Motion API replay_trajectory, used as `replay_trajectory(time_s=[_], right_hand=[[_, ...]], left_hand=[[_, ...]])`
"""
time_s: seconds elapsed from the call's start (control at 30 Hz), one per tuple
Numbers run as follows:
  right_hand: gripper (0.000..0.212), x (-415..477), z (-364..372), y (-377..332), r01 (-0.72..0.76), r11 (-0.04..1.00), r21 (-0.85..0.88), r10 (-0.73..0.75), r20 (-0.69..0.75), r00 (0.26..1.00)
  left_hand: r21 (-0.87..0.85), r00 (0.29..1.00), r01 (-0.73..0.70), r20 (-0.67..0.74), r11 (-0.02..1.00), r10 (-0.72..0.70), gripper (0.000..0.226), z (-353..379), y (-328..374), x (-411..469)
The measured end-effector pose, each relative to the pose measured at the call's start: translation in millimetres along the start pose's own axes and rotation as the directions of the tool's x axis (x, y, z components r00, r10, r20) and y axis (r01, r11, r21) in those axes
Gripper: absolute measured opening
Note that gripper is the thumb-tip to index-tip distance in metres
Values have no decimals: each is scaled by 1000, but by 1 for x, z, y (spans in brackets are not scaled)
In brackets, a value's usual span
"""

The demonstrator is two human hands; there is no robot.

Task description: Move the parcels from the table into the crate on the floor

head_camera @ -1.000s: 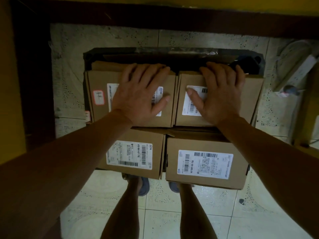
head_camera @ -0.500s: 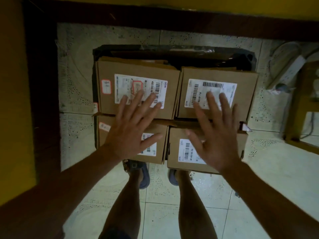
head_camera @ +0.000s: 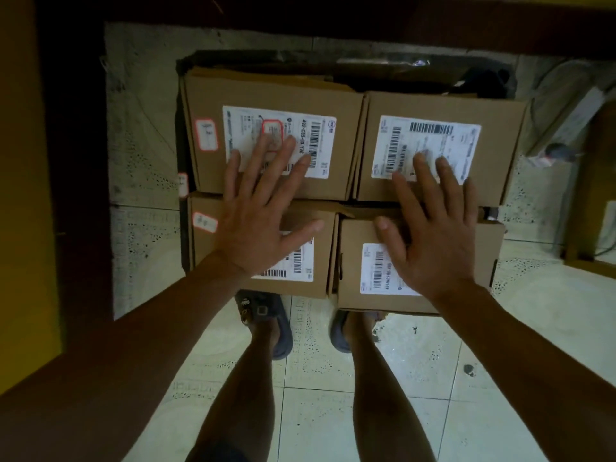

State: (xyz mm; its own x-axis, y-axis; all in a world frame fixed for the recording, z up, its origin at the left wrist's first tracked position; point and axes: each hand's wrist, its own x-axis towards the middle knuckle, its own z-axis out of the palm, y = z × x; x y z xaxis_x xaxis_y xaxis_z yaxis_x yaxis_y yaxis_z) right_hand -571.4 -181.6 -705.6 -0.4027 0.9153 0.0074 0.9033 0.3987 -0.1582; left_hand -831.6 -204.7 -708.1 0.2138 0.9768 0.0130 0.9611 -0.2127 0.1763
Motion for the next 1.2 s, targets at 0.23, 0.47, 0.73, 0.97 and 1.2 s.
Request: replay_trajectory(time_s=[0.23, 0.47, 0.73, 0.97, 1.2], right_hand=[[64, 21, 7, -3, -69, 995, -69, 78, 133, 988], [62, 19, -2, -2, -53, 998, 24, 51, 88, 995], [58, 19, 14, -4, -63, 997, -35, 66, 89, 994], [60, -3, -44, -20, -94, 993, 67, 85, 125, 989], [57, -24, -6, -30, -6, 1000, -3, 6, 191, 982]], left_hand=[[104, 969, 196, 132, 975, -209, 82, -1, -11, 53], [12, 994, 81, 68, 997, -81, 74, -10, 0, 22], [89, 987, 41, 153, 995, -54, 71, 18, 2, 13], [-71, 980, 164, 125, 984, -154, 66, -32, 51, -17], [-33, 957, 202, 219, 979, -190, 65, 14, 89, -49]])
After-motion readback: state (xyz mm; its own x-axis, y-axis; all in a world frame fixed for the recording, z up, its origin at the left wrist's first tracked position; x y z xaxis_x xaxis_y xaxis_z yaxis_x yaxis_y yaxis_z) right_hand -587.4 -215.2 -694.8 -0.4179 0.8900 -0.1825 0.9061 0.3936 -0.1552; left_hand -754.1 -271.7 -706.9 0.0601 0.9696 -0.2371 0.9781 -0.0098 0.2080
